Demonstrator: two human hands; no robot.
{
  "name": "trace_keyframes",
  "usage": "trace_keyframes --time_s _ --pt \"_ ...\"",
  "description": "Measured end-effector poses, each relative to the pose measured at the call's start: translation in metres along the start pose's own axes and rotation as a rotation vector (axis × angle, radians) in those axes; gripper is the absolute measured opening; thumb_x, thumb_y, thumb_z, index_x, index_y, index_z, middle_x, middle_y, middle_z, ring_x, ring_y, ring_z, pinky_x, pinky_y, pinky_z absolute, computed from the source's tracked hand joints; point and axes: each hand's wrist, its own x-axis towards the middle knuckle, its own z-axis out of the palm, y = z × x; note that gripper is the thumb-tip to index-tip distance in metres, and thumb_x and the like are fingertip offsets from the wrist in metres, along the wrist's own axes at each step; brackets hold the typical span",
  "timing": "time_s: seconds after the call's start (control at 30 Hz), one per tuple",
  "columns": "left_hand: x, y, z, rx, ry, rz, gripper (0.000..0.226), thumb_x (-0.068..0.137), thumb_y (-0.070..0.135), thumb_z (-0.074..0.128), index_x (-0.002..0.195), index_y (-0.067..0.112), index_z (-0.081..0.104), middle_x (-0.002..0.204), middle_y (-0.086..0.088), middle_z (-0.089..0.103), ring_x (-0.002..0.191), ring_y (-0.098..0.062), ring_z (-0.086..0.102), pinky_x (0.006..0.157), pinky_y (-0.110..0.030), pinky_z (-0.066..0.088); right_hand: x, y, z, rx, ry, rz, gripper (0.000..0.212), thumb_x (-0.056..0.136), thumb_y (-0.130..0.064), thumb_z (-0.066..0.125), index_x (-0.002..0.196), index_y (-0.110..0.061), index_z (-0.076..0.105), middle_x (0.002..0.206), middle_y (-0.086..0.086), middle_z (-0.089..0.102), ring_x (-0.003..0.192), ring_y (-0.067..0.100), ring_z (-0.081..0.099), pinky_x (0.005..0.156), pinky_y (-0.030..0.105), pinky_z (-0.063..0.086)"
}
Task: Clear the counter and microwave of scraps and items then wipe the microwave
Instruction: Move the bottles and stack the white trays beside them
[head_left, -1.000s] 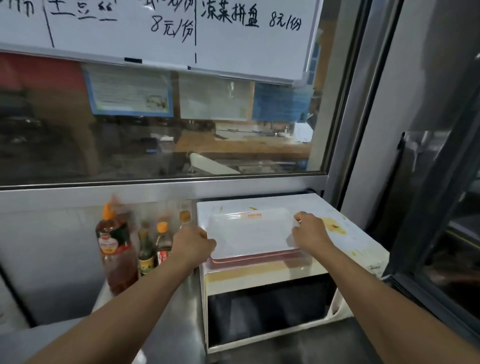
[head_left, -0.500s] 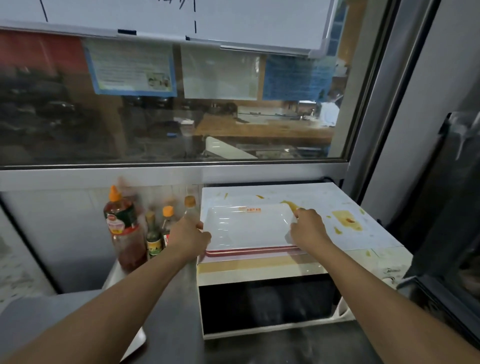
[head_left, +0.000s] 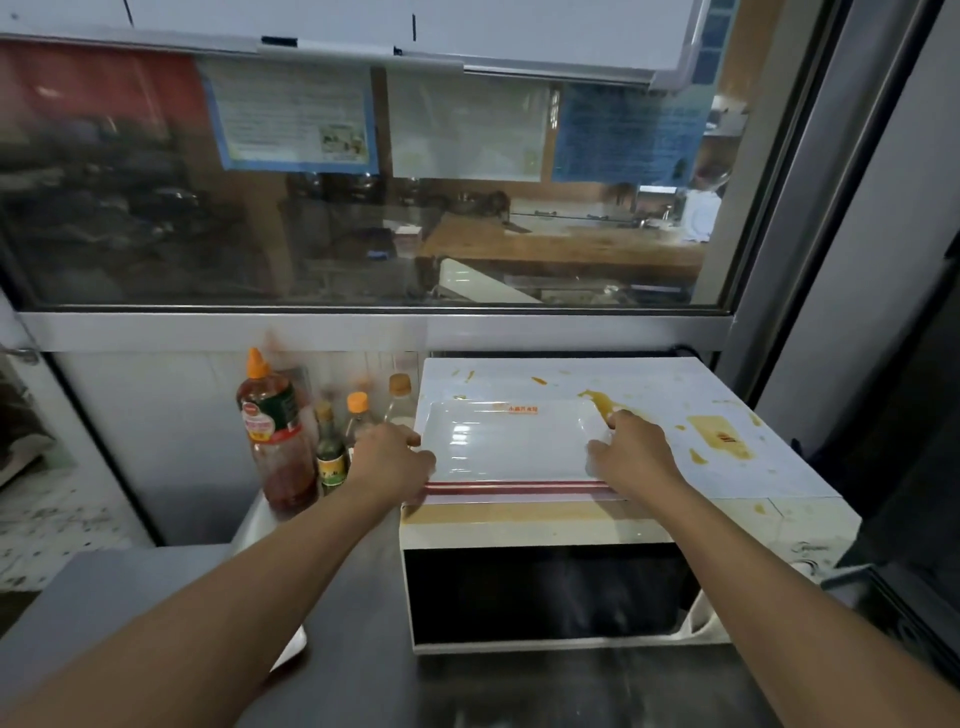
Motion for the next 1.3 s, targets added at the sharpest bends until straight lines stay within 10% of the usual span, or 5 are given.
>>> trace_keyframes --time_s 0.4,0.53,1.3 --pt "-0.007 0.001 -0.010 -0.137 0.155 -0.098 0.015 0.074 0.005 0.059 0.080 -0.006 0.069 0.080 -0.017 0.070 0.077 -0.030 0.066 0.072 -0.035 0.056 0.003 -0.014 -0.010 0.037 0.073 -0.116 0.013 0.089 -0.012 0.044 0.092 -0.012 0.056 0.085 0.006 0.058 0.075 0.026 0.050 0.052 0.028 0.029" --pt "-0.024 -0.007 -0.034 -0.130 0.241 -0.081 0.011 0.072 0.003 0.060 0.071 0.002 0.071 0.069 -0.011 0.066 0.069 -0.026 0.060 0.059 -0.026 0.045 -0.008 -0.041 -0.011 0.047 0.077 -0.188 0.031 0.089 -0.010 0.044 0.061 -0.016 0.031 0.064 0.001 0.040 0.067 0.026 0.040 0.048 0.030 0.023" --pt "-0.102 -0.204 -0.208 -0.208 0.443 -0.325 0.016 0.072 0.002 0.058 0.071 0.010 0.072 0.072 -0.010 0.069 0.062 -0.022 0.056 0.060 -0.031 0.051 -0.121 -0.221 0.158 0.116 -0.172 -0.457 0.014 0.089 -0.012 0.047 0.089 -0.001 0.056 0.092 0.016 0.061 0.082 0.030 0.053 0.065 0.031 0.035"
